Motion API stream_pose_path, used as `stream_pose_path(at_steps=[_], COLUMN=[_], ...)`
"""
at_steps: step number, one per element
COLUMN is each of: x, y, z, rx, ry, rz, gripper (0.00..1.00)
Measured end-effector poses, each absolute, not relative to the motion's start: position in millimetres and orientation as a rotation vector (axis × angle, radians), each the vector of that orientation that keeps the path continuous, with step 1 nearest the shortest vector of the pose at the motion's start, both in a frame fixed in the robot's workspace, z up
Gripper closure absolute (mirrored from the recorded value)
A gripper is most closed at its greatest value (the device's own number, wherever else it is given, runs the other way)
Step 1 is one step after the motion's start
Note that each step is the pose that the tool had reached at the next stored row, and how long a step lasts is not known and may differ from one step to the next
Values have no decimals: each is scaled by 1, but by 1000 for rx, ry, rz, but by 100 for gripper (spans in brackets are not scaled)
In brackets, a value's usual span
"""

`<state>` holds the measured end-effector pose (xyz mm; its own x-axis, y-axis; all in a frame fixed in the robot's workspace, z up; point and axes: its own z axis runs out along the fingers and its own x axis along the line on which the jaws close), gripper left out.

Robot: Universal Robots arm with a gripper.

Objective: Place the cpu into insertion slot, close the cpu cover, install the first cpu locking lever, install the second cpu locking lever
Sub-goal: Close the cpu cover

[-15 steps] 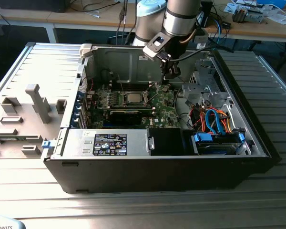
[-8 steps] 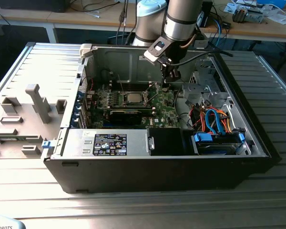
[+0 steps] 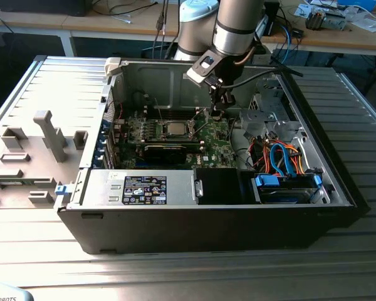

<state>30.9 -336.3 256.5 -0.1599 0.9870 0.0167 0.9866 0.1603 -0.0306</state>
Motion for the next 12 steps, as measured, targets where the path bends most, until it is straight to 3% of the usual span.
stream_pose_path(at_steps=[12], x=[21], y=[-336], z=[256], rx=[-2015], ry=[-2368], rz=[19], gripper=[89])
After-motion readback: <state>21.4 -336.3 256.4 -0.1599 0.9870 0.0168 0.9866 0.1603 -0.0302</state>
